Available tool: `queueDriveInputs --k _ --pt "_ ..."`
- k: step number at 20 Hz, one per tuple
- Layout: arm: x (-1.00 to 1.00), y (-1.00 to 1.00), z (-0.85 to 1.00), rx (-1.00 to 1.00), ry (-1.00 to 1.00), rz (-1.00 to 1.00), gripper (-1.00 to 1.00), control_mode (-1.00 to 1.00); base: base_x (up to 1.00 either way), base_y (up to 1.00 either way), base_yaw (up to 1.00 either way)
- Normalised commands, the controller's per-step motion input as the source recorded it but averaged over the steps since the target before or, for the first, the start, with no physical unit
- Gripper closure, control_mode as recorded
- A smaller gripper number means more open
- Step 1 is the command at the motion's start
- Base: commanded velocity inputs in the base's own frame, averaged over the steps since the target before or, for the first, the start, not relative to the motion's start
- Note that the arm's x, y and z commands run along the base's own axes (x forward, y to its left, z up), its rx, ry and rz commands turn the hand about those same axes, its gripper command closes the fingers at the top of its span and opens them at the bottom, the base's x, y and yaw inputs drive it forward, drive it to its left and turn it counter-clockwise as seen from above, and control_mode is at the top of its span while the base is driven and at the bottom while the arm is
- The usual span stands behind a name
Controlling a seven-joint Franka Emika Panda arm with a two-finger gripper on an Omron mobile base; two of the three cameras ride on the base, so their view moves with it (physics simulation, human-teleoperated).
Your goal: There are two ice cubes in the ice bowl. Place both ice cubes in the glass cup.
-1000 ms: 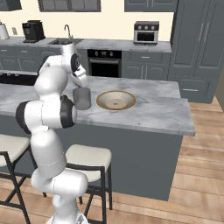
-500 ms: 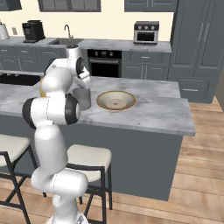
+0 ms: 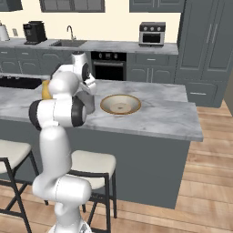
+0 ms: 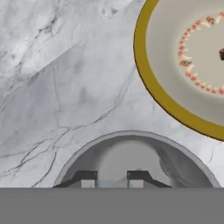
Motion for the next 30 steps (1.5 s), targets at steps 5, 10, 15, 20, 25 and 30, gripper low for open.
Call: queueDriveInputs --k 5,10,15,20,25,30 --pt "0.23 0.00 -0.13 0.00 0.00 0.00 1.00 -1.00 0.00 0.00 0.00" --pt "0.13 0.05 -0.09 0.00 0.00 0.00 -1.00 -1.00 0.00 0.00 0.00" --pt "0.00 0.00 0.16 0.01 0.00 0.00 -1.00 -1.00 0.00 0.00 0.00" --pt "-0.15 0.00 0.37 0.05 0.00 0.00 -1.00 -1.00 0.00 0.00 0.00" --pt "-0.83 0.09 0.48 0.06 -0.02 0.03 -1.00 -1.00 0.00 0.00 0.00" --pt "-1.00 0.16 0.02 0.00 -0.05 0.10 -1.00 -1.00 0.00 0.00 0.00"
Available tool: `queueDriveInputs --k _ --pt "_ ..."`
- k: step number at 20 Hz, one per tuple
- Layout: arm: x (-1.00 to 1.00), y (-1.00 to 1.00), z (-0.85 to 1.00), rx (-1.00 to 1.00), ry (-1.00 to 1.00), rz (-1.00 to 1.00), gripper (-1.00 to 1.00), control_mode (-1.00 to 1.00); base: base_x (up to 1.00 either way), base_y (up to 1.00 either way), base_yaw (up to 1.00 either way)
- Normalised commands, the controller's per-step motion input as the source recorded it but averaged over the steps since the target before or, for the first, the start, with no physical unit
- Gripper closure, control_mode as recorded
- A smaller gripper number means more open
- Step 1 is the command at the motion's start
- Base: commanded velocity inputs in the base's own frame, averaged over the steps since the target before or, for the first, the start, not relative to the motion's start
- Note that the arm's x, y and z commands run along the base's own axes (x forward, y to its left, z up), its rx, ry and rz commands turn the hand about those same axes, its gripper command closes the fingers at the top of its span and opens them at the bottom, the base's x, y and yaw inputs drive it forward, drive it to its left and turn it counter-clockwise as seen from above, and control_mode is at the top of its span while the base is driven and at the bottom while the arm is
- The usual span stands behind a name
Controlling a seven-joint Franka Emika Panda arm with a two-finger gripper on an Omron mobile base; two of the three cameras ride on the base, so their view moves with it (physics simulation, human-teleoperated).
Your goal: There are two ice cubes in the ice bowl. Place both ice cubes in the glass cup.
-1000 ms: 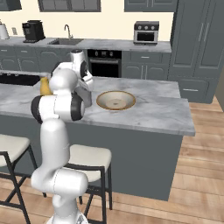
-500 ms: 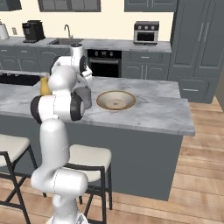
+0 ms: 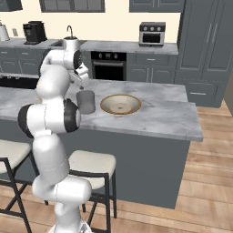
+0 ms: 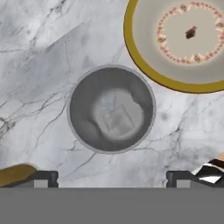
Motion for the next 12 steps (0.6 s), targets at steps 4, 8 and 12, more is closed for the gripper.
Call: queueDriveInputs --k 4,8,12 --pt "-1.00 0.00 -0.40 -0.03 0.00 0.08 -1.00 -1.00 0.00 0.00 0.00" --pt "-1.00 0.00 -0.38 -0.05 0.00 0.09 -1.00 -1.00 0.00 0.00 0.00" --pt "-1.00 -0.02 -0.28 -0.05 0.00 0.10 -1.00 -1.00 0.00 0.00 0.00"
